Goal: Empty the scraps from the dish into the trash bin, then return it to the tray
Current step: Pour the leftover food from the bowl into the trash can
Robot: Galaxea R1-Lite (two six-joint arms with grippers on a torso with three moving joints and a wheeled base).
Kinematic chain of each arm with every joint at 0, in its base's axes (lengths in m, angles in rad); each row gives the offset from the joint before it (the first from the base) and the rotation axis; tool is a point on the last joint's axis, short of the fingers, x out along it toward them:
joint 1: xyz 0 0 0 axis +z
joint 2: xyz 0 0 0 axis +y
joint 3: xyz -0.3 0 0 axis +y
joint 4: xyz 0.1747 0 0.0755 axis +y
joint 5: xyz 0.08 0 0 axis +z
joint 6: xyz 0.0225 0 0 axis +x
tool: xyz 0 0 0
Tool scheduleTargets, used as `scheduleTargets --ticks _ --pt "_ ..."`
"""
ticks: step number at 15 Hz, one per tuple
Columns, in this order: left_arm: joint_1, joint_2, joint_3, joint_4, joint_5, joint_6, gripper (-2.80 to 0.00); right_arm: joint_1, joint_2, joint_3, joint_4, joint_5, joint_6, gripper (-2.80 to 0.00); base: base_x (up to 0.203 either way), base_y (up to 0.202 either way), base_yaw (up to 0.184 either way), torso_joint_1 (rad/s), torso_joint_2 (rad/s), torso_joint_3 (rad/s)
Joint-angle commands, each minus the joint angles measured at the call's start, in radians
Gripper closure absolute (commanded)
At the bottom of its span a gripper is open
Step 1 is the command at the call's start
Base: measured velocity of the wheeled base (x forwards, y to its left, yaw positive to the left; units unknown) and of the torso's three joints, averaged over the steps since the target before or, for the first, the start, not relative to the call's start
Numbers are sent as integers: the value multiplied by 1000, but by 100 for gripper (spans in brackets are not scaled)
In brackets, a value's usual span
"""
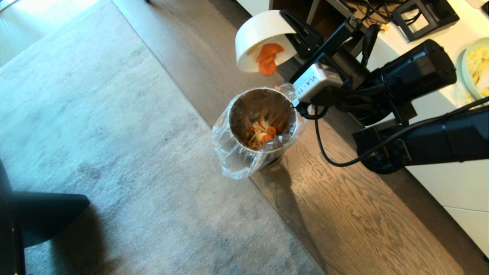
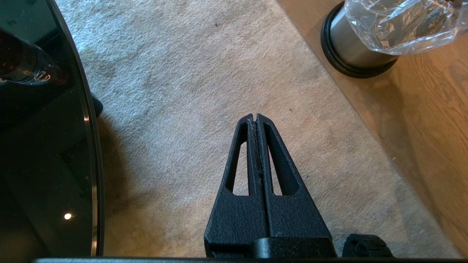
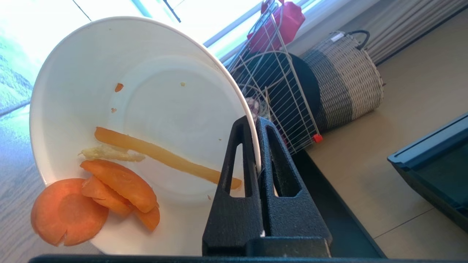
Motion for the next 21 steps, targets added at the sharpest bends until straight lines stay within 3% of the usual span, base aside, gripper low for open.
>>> scheduleTargets --ticks 1,7,21 --pt "0 0 0 0 0 -1 0 21 -45 31 -46 6 -10 0 0 0 0 0 0 0" --pt "0 0 0 0 0 -1 0 50 -129 167 -46 49 -37 0 0 0 0 0 0 0" --pt "0 0 0 0 0 -1 0 50 -143 197 -46 56 -35 0 0 0 0 0 0 0"
